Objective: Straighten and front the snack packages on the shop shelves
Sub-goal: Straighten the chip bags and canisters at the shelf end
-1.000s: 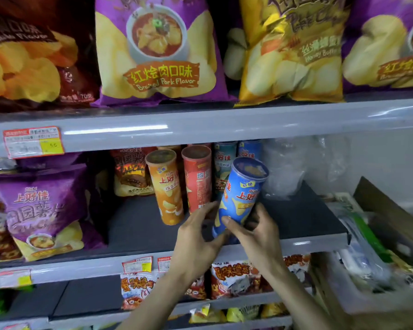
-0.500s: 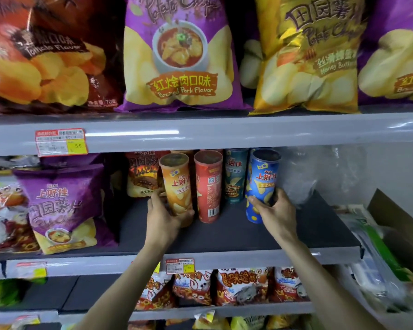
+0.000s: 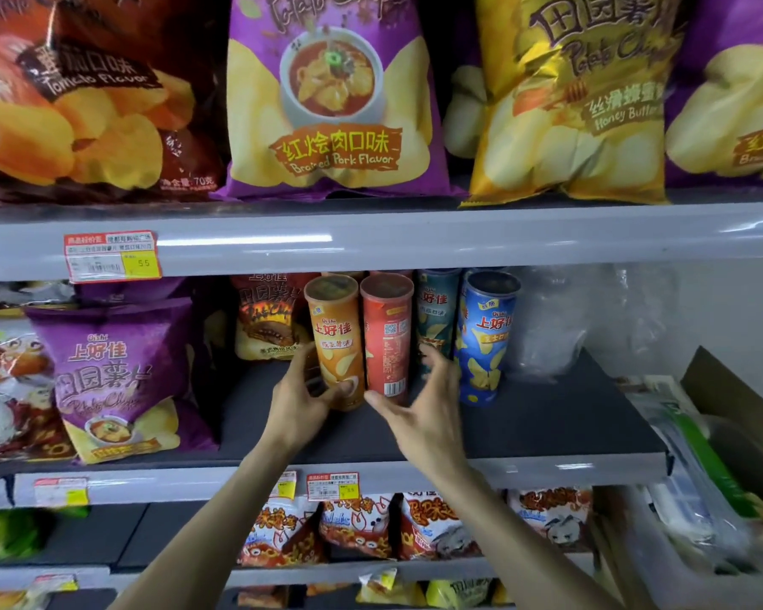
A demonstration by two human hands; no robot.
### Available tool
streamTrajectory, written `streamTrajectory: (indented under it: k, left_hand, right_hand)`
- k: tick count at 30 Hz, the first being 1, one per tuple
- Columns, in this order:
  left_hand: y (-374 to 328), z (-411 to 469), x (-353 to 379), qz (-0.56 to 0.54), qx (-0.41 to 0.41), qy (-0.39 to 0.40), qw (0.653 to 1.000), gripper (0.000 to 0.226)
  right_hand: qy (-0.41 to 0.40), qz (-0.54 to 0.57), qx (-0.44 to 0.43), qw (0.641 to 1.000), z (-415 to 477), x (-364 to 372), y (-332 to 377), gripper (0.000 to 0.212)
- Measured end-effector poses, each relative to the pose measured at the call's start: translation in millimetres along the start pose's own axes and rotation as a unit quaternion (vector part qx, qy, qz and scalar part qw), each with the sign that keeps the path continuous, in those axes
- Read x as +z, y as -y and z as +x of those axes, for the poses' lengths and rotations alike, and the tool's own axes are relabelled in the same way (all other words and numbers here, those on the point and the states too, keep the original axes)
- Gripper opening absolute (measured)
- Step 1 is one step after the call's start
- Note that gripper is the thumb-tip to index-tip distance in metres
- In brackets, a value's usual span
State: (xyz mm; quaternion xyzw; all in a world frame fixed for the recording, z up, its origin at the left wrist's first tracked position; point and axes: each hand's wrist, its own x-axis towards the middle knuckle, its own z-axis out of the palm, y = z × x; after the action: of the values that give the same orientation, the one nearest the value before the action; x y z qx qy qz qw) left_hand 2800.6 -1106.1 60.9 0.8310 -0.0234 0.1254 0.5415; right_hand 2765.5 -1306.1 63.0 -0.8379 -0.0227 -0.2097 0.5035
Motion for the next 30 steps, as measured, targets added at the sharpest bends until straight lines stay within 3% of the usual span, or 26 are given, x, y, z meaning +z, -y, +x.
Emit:
streamTrajectory:
  k: [2,4,8,15,19,21,25,30]
  left_hand:
    - [4.4,-3.4,1.2,0.004,-0.003,-0.005,1.000,0.072]
    - [7.4,-6.1,2.2,0.016,-0.012,-0.012,1.000,0.079]
    - [11.8,-5.3,3.0,0.034,-0.006,-0.030,0.999,0.082]
    - [15.8,-5.3,3.2,0.027,0.000,-0.030,0.999,0.081]
    - [15.9,-7.1,4.5,0.020,0.011,-0.010,1.000,0.076]
    - [15.3,-6.9,4.8,0.025,0.018,-0.001,1.000,0.074]
    - [15.2,-7.0,4.7,0.024,0.020,0.004,0.999,0.073]
    - [17.3,-5.1,4.7,0.022,0.019,0.003,1.000,0.073]
  right_hand:
    - [-0.002,0.028,0.053,0.998,13.8,20.4,6.6,0.114]
    - [-0.004,0.026,0.081,0.996,24.6,32.8,9.6,0.114]
    - [-0.007,0.040,0.115,0.992,39.1,39.0,-0.9,0.099]
    - [0.144,0.076,0.120,0.979,51.5,15.5,-24.1,0.070]
    - [0.141,0.027,0.127,0.981,43.0,16.8,-23.6,0.116]
    - [0.107,0.019,0.117,0.987,38.9,27.4,-17.2,0.123]
    - [0.022,0.042,0.119,0.992,39.2,39.0,-8.7,0.108]
    - [0.103,0.036,0.118,0.987,46.1,28.2,-15.9,0.088]
